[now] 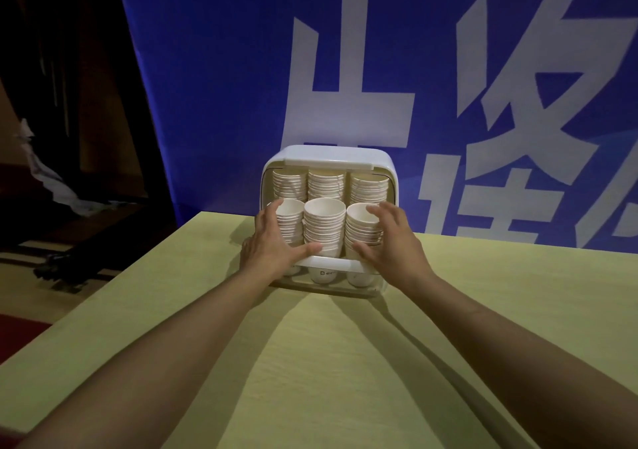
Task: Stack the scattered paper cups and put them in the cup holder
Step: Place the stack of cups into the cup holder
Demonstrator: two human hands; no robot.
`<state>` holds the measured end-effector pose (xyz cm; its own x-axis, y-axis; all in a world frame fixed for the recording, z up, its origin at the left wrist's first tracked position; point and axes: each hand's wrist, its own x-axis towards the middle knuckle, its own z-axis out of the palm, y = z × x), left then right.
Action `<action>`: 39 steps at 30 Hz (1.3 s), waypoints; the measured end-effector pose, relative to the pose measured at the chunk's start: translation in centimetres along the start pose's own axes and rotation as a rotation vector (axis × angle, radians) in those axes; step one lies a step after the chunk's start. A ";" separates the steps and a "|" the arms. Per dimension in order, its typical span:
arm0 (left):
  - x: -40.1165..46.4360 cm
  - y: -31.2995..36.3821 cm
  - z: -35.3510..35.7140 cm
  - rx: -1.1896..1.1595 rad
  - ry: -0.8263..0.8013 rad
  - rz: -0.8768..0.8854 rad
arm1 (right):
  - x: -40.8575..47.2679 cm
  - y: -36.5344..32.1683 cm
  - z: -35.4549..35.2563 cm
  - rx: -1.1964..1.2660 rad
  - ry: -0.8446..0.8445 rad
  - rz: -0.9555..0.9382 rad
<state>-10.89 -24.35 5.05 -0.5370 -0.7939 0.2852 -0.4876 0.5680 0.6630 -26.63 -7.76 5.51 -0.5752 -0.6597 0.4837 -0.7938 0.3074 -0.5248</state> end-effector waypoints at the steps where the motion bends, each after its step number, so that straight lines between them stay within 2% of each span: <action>1: 0.0 -0.1 -0.1 -0.006 0.018 0.021 | 0.0 0.1 -0.1 0.000 0.002 -0.012; 3: 0.3 -0.2 -0.5 -0.113 0.117 0.084 | 0.2 0.2 -0.6 0.005 0.070 -0.040; 5: 1.3 0.2 -1.7 -0.326 0.188 0.089 | 0.9 0.1 -1.5 0.052 0.196 -0.044; 8: 3.4 1.4 -3.9 -0.496 0.098 0.048 | 3.0 -0.6 -2.9 0.120 0.222 0.017; 11: 4.9 2.1 -5.2 -0.502 0.002 0.038 | 4.8 -1.1 -3.1 0.123 0.116 0.083; 13: 5.5 1.9 -5.4 -0.503 0.017 0.024 | 5.3 -1.3 -2.9 0.128 0.084 0.117; 24: 2.3 -0.6 -4.9 -0.669 0.123 0.044 | 1.0 -0.2 -1.4 0.232 0.188 0.076; 26: 1.2 -0.6 -4.5 -0.631 0.077 0.087 | 0.2 0.0 -1.0 0.225 0.202 0.047; 30: 0.1 0.3 -2.9 -0.336 0.023 0.103 | -0.8 0.1 -0.5 0.204 0.236 0.029; 33: -0.2 0.6 -1.1 -0.223 0.095 0.108 | -1.6 0.2 0.0 0.187 0.234 0.029; 39: -0.5 0.7 0.9 -0.232 0.256 0.103 | -2.3 0.4 0.6 0.167 0.208 0.007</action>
<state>-11.58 -23.35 4.72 -0.3710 -0.7804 0.5032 -0.2548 0.6067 0.7530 -25.50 -6.50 3.80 -0.6229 -0.4971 0.6040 -0.7558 0.1831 -0.6287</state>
